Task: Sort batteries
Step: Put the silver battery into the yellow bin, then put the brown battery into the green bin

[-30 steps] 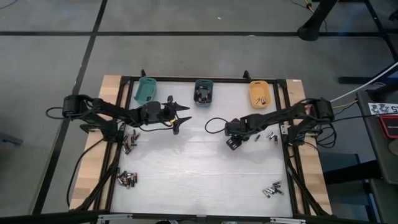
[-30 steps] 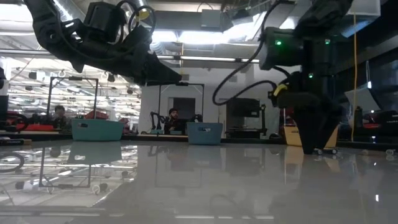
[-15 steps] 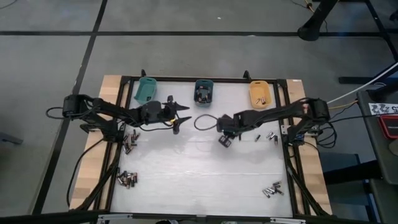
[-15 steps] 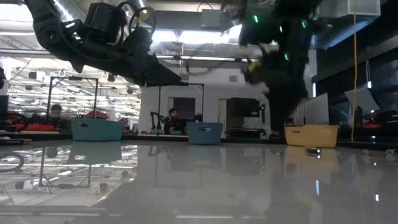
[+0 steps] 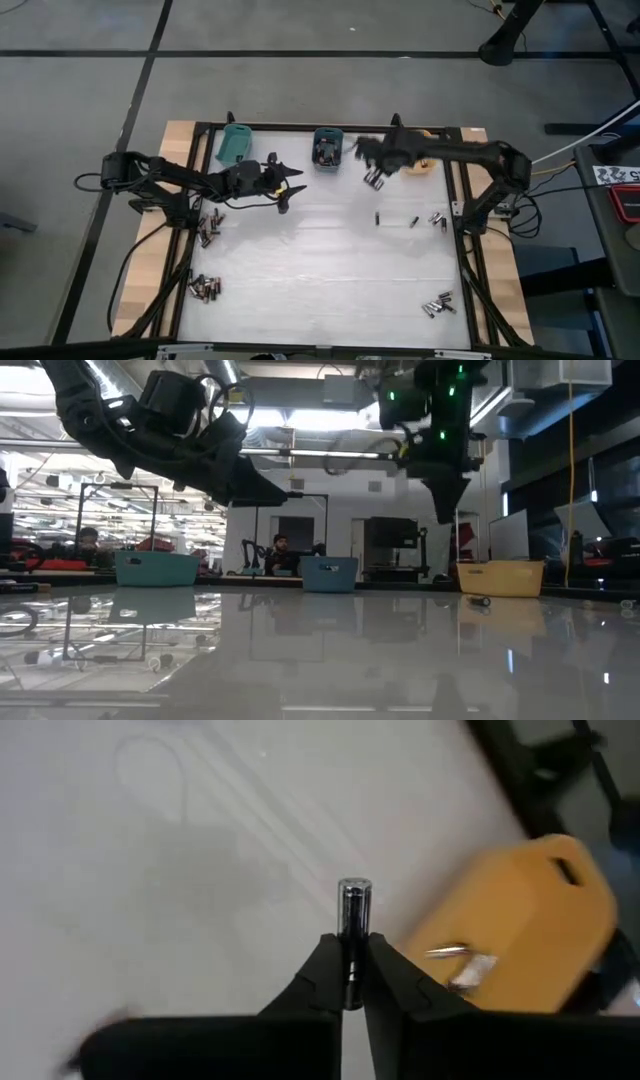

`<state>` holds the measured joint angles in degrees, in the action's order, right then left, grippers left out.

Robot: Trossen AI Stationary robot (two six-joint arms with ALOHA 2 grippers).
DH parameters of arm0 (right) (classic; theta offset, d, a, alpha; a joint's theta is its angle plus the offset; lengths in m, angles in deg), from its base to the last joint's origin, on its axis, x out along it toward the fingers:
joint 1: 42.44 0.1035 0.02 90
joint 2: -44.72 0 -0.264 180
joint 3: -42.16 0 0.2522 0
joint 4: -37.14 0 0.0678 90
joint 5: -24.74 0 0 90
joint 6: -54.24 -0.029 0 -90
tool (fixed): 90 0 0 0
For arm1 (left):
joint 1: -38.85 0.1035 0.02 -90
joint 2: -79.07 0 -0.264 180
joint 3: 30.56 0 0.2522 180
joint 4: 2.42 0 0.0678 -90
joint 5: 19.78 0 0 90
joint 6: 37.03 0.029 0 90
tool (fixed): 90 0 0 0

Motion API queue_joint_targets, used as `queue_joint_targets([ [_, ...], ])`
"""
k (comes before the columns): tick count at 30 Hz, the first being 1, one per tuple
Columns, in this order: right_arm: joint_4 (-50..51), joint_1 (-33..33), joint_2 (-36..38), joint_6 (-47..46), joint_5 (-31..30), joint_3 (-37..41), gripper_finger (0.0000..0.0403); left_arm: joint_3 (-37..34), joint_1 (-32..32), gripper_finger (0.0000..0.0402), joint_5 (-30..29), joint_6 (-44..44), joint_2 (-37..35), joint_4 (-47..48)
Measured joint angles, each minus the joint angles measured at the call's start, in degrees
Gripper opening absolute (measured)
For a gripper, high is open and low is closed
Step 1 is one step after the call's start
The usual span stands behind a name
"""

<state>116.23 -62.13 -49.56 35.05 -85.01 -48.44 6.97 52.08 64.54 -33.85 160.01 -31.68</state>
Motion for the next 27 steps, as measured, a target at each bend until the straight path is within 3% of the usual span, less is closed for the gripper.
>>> queue_joint_targets([
  [7, -4.4, -16.0, 0.2, 3.1, 1.5, 4.1, 0.0016, 0.0, 0.0, 0.0210, 0.0, 0.0, 0.0, 0.5],
  [12, -9.9, -23.8, 0.2, 2.2, 4.0, 9.7, 0.0019, 0.0, 0.0, 0.0210, 0.0, 0.0, 0.0, 0.5],
  [19, -14.5, -29.0, 0.2, 1.4, 5.3, 16.3, 0.0032, 0.0, 0.0, 0.0210, 0.0, 0.0, 0.0, 0.4],
  [27, -14.7, -29.5, 0.2, 1.3, 5.7, 18.4, 0.0094, 0.0, 0.0, 0.0210, 0.0, 0.0, 0.0, 0.3],
])
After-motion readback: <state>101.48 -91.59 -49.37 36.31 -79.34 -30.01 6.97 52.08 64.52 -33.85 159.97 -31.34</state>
